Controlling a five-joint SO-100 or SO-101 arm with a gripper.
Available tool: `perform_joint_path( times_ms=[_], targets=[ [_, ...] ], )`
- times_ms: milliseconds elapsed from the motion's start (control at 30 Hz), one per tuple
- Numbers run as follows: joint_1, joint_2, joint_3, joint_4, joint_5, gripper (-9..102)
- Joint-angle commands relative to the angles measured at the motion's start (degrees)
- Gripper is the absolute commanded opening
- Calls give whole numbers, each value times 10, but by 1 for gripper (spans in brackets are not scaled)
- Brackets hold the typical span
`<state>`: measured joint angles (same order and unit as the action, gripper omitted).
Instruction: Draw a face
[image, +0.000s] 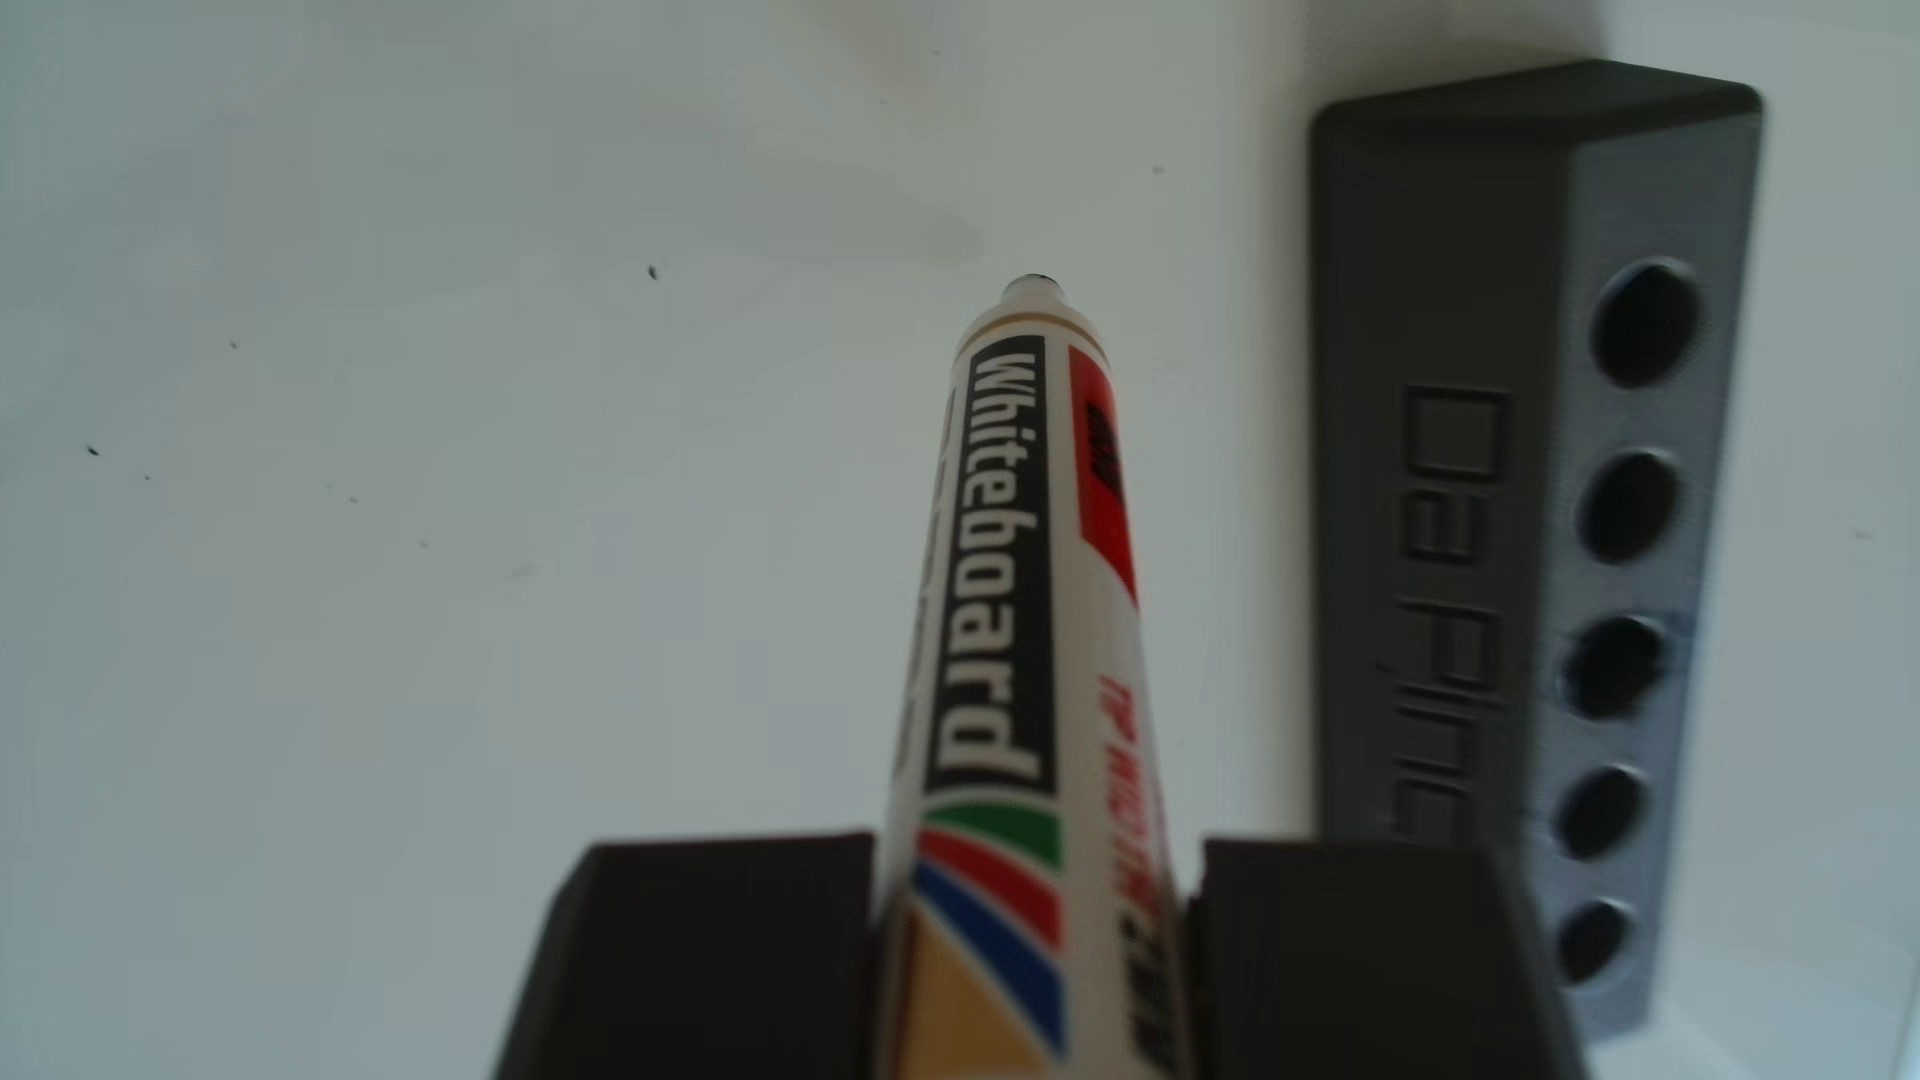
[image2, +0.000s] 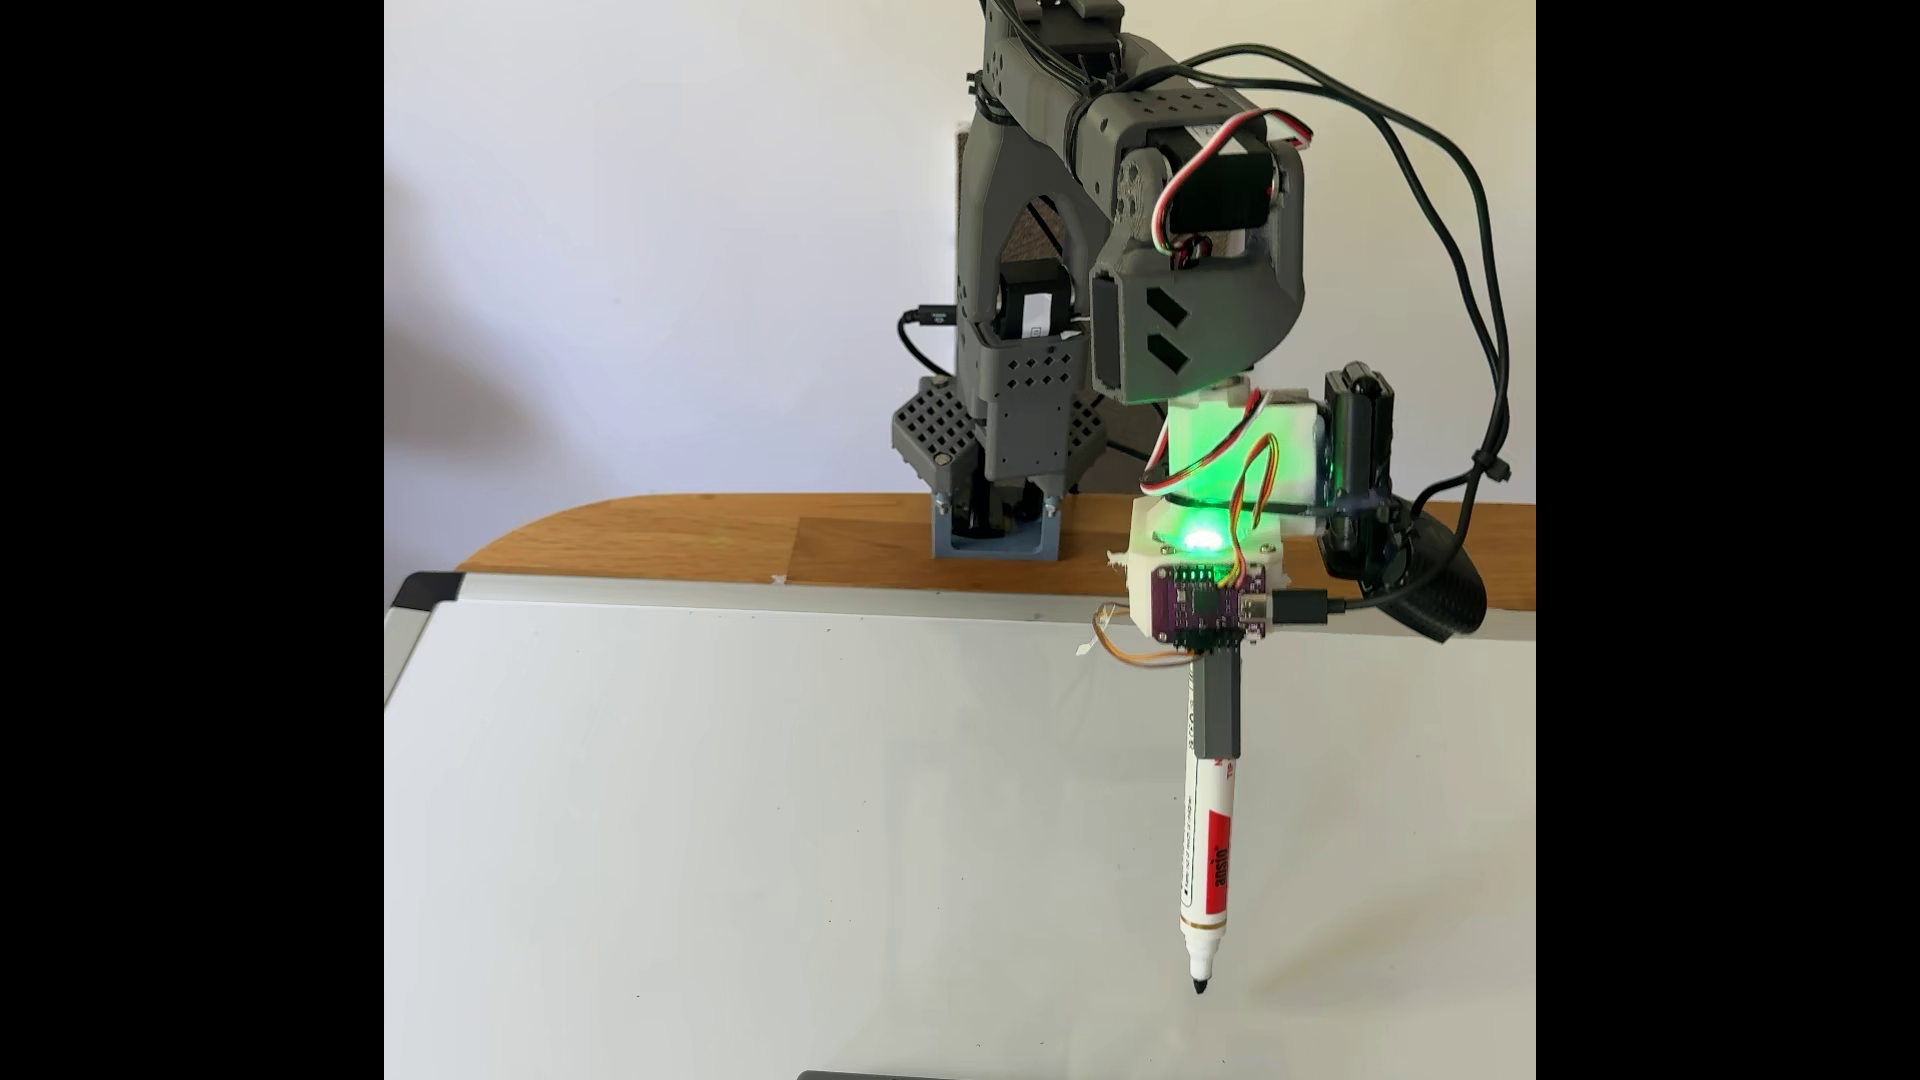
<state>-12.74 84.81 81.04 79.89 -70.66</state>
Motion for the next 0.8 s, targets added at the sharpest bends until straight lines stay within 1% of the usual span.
perform_joint_path(
  times_ms=[0,367,567,767],
  targets=[
    [4,10,-7,-8,0,-1],
    [2,3,-5,-2,0,-1],
    [1,8,-5,50,0,-1],
    [-2,11,-5,57,1,-1]
  ],
)
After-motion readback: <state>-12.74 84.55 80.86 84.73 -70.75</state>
